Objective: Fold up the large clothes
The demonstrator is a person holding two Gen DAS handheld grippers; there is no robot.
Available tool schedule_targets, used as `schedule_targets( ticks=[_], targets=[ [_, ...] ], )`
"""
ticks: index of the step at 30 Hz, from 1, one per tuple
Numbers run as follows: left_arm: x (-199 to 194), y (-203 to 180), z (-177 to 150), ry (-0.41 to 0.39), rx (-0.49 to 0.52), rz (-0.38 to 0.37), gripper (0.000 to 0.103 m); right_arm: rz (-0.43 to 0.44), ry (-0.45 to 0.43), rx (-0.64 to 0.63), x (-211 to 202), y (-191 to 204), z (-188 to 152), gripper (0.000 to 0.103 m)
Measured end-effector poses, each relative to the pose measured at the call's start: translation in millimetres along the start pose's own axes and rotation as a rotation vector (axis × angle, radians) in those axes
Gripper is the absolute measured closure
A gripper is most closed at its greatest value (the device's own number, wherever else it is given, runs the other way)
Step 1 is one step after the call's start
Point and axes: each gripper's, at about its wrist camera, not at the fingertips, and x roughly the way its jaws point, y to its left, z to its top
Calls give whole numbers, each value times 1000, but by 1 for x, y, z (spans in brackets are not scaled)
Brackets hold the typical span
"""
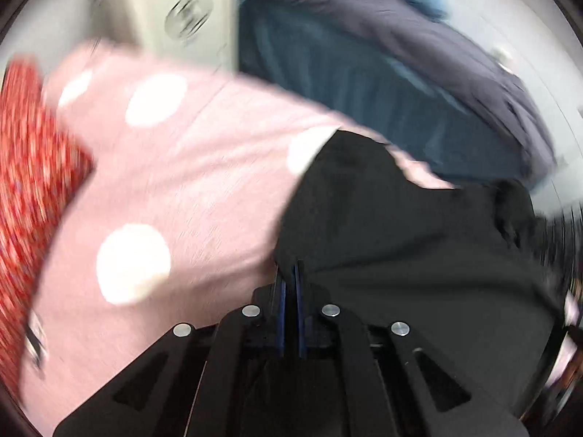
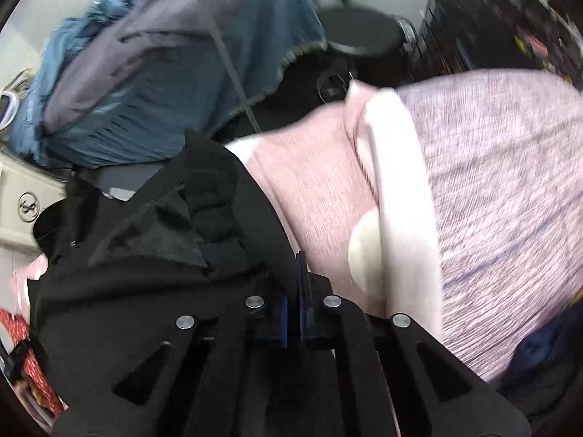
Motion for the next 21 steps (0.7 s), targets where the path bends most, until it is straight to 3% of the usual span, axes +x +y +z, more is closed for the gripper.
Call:
schedule_targets(
  ticks=[2,3,4,5,6,7,10,15,21],
  targets=[
    [15,1,-3,67,-19,37,90,-56,35,-52,13,13,-3,94],
    [12,-3,-3,48,2,76,79,-68,62,-67,18,16,-4,85],
    [8,-7,-3,27,24,95,54,-77,70,-70,18,17,-6,69],
    [1,-11,-3,-3,44,83,39,-72,46,-64,13,15,-9,58],
    [-11,-12,-4,-48,60,55,15,-62,-2,-51,3,11,-11,36],
    [-19,-12,-6,-81,67,44,10,-57,-62,-33,-10,6,-13,22],
    [-38,-2,-12,-110,64,25,6,-26,-130,33,-36,-13,-25,21],
    [-48,38,-37,-59,-35,-37,7,95,-57,118,-46,-42,-59,21],
    [-69,65,-116,-5,-147,-121,7,179,42,125,-57,-46,-147,21]
  ],
)
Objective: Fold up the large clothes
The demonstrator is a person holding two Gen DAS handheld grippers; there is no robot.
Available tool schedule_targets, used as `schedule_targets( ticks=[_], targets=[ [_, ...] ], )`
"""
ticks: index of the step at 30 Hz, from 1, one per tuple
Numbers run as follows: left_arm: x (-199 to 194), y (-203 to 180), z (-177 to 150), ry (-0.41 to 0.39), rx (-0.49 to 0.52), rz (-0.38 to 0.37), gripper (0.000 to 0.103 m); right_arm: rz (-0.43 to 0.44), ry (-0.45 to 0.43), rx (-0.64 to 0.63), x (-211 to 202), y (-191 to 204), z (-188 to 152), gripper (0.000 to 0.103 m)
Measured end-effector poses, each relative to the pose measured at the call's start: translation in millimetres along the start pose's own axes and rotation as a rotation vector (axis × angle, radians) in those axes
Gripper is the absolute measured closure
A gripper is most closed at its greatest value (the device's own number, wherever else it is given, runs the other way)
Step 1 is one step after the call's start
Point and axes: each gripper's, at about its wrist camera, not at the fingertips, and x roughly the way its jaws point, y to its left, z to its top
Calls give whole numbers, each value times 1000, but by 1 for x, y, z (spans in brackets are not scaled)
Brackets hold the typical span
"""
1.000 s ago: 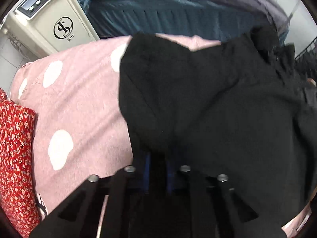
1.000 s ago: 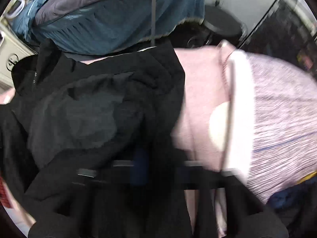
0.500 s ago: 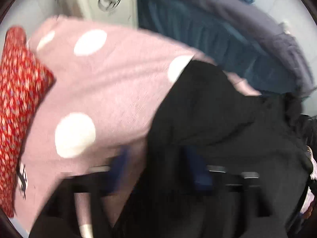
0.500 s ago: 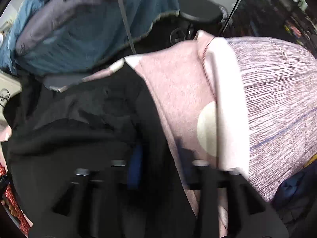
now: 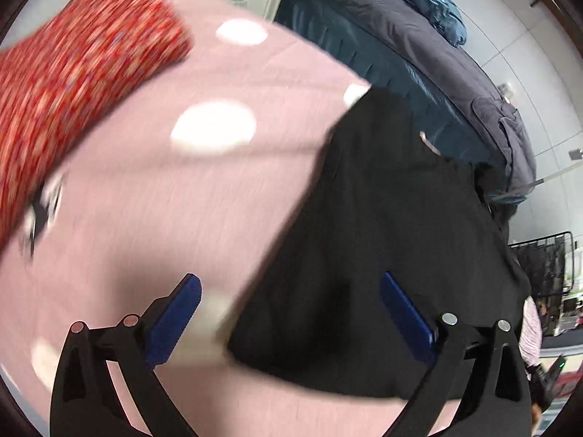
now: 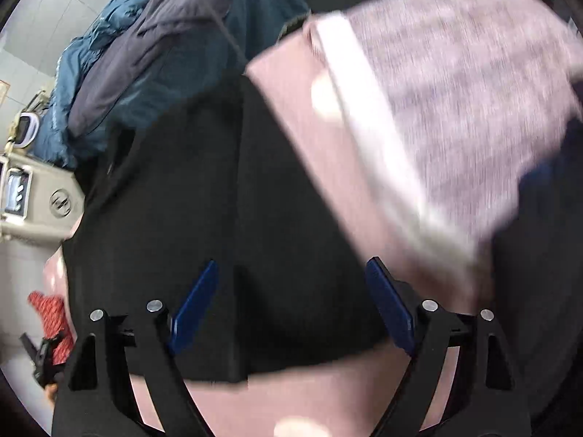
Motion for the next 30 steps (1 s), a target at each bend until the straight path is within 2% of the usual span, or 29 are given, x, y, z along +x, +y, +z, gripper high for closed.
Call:
schedule_targets(
  ticks=[3,6,8,11,14,18,23,26,29,30],
  targets=[
    [-5,14,-35,29,-81,-67,7,61,66,38,5,-6,-52,21],
    [5,21,-77,85,-205,-173,7,104,120,36,21,-5,-85,21],
    [16,17,-92,114,-232,-193,8,153,135,56,32,-7,-100,21],
    [35,2,-102,124,-254,-257,8,237,127,149,45,-15,-106,21],
    [51,-13,-103,119,-274,-319,8,304,109,256,58,-22,-107,21],
    [68,-27,-93,68,-330,-368,8,375,81,286,70,-14,-104,21],
    [80,-42,-75,19,-361,-365,8,475,34,386,79,-16,-95,21],
    [79,-50,-69,-4,-374,-363,8,522,2,428,83,-17,-89,27],
    [81,-65,-62,-19,-326,-360,9,538,-20,457,91,-9,-81,26],
    [84,-73,-57,-19,-309,-358,9,534,-25,463,92,-5,-79,22]
  ],
)
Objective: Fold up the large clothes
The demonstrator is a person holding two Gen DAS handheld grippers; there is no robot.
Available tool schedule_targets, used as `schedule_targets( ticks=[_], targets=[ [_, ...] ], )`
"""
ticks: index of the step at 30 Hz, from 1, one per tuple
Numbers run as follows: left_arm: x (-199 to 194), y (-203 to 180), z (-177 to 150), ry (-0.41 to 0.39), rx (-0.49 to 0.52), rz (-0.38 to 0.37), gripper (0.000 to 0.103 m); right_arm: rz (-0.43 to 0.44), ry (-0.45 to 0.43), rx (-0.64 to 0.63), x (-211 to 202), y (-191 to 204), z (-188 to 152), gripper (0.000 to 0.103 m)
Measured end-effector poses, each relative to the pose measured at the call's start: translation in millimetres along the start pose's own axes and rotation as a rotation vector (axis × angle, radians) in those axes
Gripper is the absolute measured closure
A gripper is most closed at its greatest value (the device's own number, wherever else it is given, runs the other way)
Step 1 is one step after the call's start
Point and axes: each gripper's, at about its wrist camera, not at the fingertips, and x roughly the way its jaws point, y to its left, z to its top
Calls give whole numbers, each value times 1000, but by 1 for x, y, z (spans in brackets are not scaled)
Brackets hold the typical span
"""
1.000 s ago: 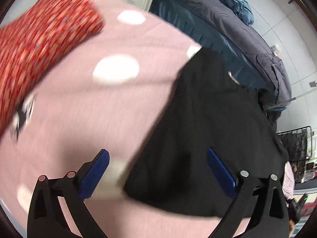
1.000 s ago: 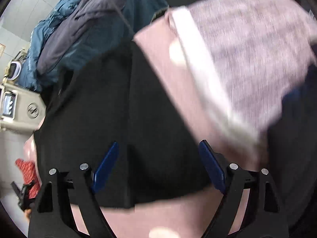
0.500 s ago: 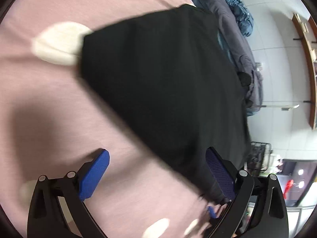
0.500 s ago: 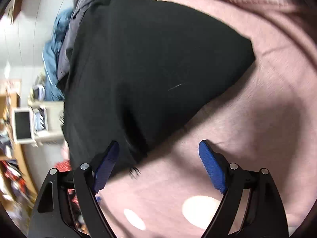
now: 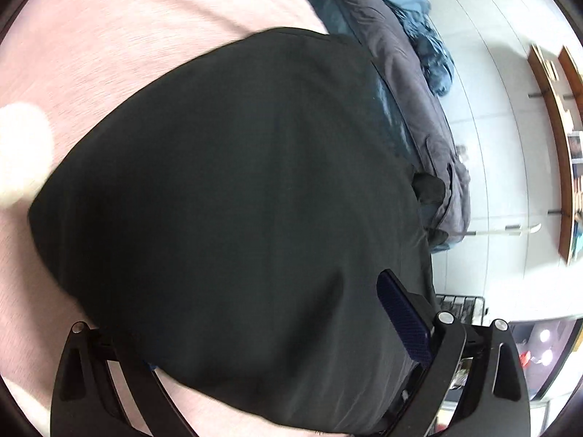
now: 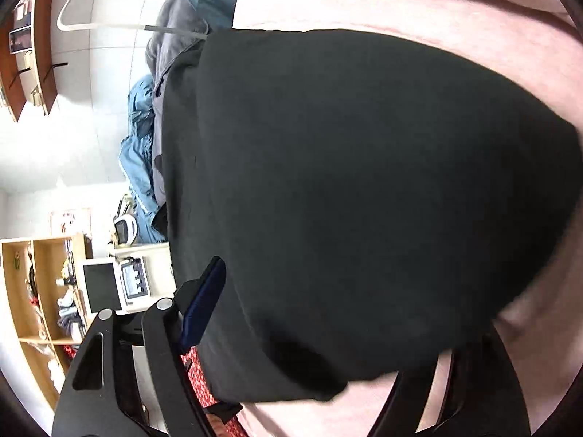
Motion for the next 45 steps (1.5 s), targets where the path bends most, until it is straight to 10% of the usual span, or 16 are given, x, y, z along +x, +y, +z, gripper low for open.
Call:
schedule_targets(
  ticks=[8,11,14,16,21,35,45],
  targets=[
    [27,-29,16,2,-21,-26,14,-30,51,-59,8,32,3,25],
    [33,-37,16,20,14,26,33,-79,77,-103,27,47,3,29],
    [38,-41,17,56,49,99,52,-146,89,-68,40,43,8,45],
    [33,-42,19,71,51,115,69,-152,118,-52,39,45,8,75],
    [14,-64,10,52,143,187,90,-141,154,-78,23,60,1,92],
    [-62,-73,-72,17,308,314,92,-138,143,-208,-66,64,-50,94],
    [-62,-145,-69,-60,668,460,94,-186,157,-152,-70,43,-87,94]
  ],
)
